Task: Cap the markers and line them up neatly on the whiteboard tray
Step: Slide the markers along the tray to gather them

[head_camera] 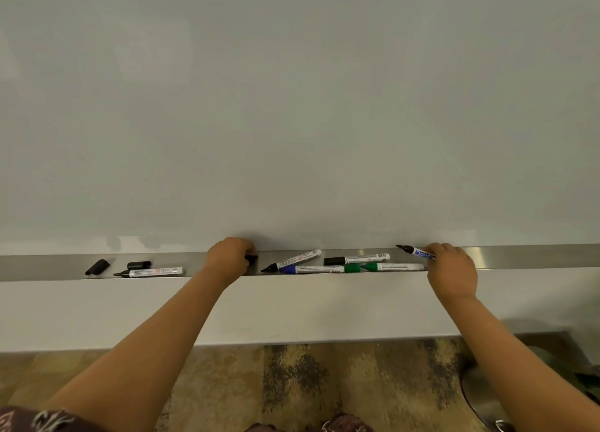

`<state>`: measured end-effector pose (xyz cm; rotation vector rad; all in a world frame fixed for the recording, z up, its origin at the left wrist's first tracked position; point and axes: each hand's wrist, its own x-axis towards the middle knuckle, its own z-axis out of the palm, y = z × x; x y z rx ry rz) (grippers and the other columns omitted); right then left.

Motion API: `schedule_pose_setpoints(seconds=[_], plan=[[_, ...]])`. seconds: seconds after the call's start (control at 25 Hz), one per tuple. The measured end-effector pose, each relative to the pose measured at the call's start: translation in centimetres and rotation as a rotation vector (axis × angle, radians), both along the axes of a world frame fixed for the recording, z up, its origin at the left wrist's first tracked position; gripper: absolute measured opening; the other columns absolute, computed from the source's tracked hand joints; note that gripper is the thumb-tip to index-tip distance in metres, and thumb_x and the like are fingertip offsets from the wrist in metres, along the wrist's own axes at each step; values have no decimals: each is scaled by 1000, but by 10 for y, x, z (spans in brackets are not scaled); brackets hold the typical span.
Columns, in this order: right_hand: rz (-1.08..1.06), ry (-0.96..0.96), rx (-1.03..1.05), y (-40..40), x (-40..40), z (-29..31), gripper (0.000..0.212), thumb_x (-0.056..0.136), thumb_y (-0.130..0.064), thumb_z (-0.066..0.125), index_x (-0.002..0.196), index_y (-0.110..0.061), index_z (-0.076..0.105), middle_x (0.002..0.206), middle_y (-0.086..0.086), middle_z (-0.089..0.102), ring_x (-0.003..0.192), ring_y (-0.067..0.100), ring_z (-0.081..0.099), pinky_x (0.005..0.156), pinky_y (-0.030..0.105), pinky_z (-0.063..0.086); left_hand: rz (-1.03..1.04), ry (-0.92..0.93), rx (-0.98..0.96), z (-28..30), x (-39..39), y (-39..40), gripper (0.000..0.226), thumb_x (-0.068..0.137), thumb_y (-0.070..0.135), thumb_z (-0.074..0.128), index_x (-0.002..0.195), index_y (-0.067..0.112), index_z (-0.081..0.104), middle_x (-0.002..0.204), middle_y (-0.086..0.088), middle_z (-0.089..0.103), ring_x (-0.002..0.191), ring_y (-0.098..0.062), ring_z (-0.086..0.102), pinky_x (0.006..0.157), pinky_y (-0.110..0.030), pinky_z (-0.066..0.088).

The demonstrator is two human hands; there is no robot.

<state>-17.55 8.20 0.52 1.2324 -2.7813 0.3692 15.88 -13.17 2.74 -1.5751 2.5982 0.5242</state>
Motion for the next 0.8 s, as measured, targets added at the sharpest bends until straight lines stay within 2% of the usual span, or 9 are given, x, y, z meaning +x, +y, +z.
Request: schedule_pose_setpoints(seconds=[0.08,0.2,0.28,0.36,0.44,0.56,0.64,0.8], plan=[[83,-55,-209,0,22,4,21,84,3,54,104,-2,60,97,19,64,88,36,55,75,44,47,8,-16,-17,-1,-1,1,32,77,3,53,104,17,64,106,-11,67,95,-31,61,72,-32,47],[267,-265,-419,-12,77,16,19,88,-3,52,106,-9,51,91,6,57,75,19,54,65,27,44,1,-18,-39,-3,-4,2,27,77,8,55,101,15,66,102,-11,68,91,-30,61,67,-30,44],[376,-420,-367,-26,114,21,19,92,-11,45,109,-18,42,76,-8,49,58,8,49,49,21,35,28,106,-14,-3,-6,5,24,76,12,60,99,14,68,100,-8,68,90,-28,61,68,-30,45],[495,-400,-261,-42,141,22,17,93,-19,41,110,-22,42,71,-12,47,50,7,45,43,21,28,79,317,39,-1,-5,11,24,74,13,66,98,16,69,97,-1,68,87,-20,60,70,-25,44],[581,-321,-205,-59,156,27,19,96,-29,39,111,-21,47,79,-6,56,57,13,50,45,23,30,110,524,143,3,-5,16,24,72,8,68,95,16,70,91,3,66,82,-12,58,66,-18,45],[663,-255,-88,-80,164,32,25,98,-31,35,116,-20,49,104,3,65,78,23,60,57,30,39,138,758,359,14,-1,19,24,75,-2,67,91,16,69,86,-2,68,75,-12,63,55,-7,48],[696,-243,-28,-88,168,34,24,98,-28,35,117,-20,48,109,5,64,85,26,59,64,33,41,138,786,390,21,5,19,25,75,-5,67,91,14,68,84,-5,68,72,-10,63,58,-10,49],[714,-158,6,-98,173,35,23,97,-25,36,115,-19,49,106,5,64,89,27,57,74,37,39,117,744,363,24,12,18,26,76,-2,68,101,7,68,87,-4,68,71,-4,63,56,-7,46]])
